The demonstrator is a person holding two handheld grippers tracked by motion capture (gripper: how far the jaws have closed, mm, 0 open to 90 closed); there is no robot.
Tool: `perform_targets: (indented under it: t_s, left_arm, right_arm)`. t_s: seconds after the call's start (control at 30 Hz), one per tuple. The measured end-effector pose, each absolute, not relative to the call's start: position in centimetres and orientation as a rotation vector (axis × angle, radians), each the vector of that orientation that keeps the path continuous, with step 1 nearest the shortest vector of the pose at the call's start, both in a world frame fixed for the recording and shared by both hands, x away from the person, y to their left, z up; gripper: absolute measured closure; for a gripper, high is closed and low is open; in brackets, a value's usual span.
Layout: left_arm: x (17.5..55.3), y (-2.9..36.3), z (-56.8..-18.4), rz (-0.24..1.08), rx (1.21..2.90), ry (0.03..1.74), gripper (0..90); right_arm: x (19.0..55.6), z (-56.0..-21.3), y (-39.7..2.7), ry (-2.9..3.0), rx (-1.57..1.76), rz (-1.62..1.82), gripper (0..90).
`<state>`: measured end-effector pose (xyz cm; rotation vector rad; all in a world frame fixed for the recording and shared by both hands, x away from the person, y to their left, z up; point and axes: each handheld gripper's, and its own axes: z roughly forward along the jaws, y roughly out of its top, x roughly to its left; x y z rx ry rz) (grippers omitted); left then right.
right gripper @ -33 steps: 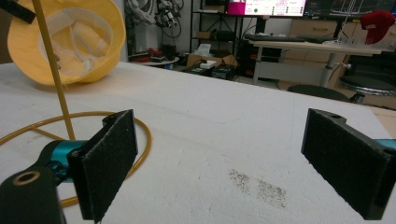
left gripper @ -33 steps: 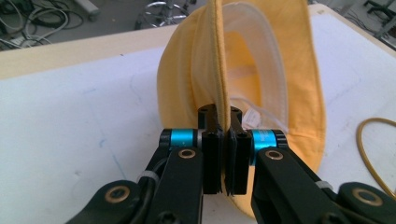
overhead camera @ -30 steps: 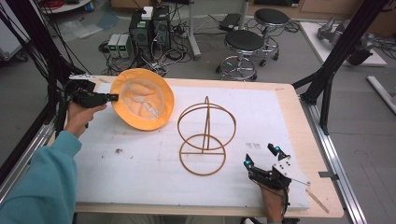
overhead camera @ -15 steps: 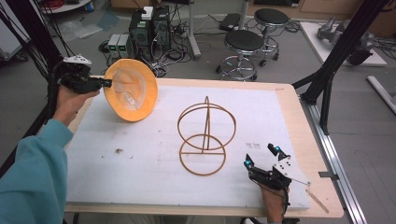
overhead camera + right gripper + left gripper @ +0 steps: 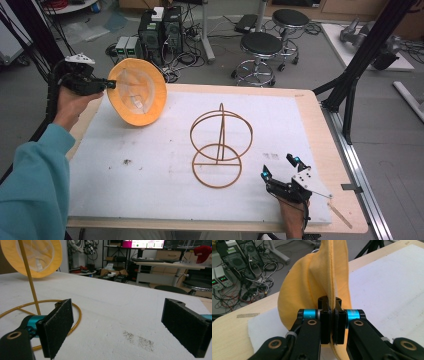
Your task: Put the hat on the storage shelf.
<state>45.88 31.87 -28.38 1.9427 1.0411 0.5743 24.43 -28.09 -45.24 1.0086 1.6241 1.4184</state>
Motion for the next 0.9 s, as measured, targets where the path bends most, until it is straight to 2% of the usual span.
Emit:
perform_targets:
  t_s: [0.37,0.9]
  left_arm:
    - [45.9,30.9,-28.7,0.611,2.019,1.010,86.8]
    - [44.1,28.6,-29.1,0.565,2.044,0.956,86.7]
  right_arm:
    - [24.4,-45.2,-28.1,1.624,1.008,1.419,9.5]
    - [24.4,-45.2,-28.1,1.623,1.000,1.414,9.5]
